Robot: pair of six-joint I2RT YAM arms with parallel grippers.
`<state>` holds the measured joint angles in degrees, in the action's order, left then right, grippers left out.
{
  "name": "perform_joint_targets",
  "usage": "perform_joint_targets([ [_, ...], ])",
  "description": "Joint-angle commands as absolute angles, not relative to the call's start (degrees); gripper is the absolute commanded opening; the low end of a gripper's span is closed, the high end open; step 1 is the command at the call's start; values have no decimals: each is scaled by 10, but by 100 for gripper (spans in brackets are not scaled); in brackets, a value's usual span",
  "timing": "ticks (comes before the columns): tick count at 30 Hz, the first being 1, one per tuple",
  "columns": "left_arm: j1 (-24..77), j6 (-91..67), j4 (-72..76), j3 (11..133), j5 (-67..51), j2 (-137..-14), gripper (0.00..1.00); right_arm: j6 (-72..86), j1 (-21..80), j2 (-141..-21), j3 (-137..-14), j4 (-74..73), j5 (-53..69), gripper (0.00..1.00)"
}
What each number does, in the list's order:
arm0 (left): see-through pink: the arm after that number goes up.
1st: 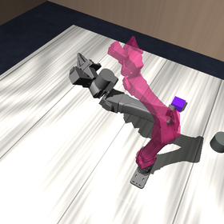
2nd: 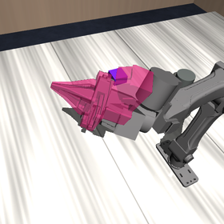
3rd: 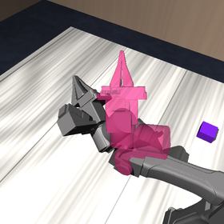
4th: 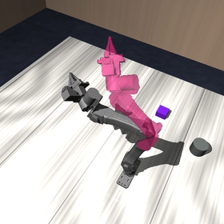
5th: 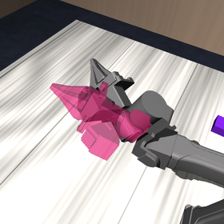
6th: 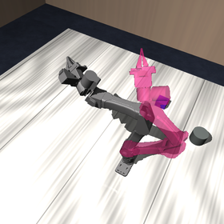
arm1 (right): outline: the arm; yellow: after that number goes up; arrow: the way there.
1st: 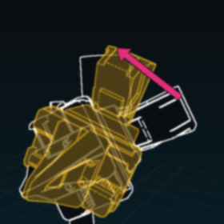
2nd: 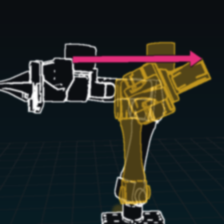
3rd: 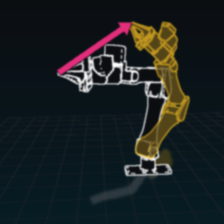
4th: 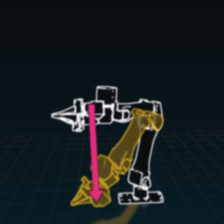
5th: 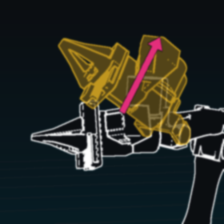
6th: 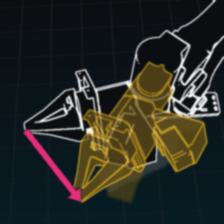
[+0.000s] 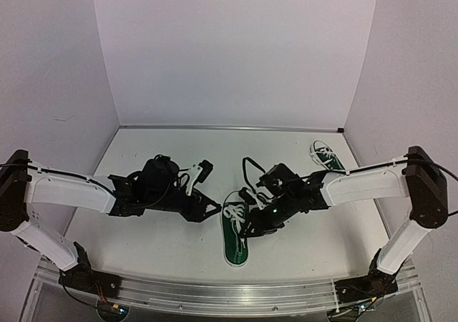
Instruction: Tie the shoes
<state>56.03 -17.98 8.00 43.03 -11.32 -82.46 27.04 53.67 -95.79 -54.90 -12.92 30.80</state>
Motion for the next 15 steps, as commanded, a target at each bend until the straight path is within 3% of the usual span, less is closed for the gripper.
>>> perform_joint_targets([
  [1, 557, -176, 93, 431, -105, -817, 54, 271, 536, -959, -568, -120, 314, 30],
  [10, 558, -178, 94, 431, -105, -815, 54, 270, 536, -990, -569, -110, 318, 33],
  [15, 558, -169, 94, 436, -117, -816, 57, 274, 536, -983, -567, -106, 314, 17],
])
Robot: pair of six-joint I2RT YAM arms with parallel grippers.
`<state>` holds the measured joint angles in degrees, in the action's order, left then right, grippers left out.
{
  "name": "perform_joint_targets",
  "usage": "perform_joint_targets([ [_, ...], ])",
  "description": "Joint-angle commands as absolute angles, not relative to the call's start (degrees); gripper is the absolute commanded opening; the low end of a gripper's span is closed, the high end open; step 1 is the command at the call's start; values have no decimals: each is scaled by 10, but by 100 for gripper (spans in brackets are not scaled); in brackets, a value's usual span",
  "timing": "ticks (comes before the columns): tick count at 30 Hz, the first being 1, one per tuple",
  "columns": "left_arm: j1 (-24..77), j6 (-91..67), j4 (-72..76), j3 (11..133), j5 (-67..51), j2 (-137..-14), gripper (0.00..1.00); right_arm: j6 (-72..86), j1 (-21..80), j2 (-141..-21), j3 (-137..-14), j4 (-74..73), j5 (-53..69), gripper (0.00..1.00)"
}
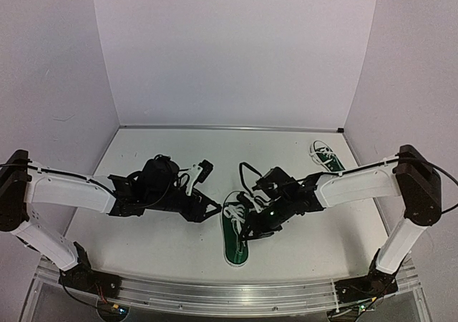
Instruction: Tie the shoes
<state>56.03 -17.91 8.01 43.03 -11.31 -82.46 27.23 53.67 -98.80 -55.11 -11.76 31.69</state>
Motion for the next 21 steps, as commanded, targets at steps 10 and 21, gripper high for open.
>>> perform_joint_targets([
  [10, 559, -136, 98, 489, -111, -895, 61, 290, 533, -941, -557, -108, 288, 11],
  [21, 545, -181, 134, 517, -92, -957, 60, 295, 525, -943, -550, -110, 281, 8],
])
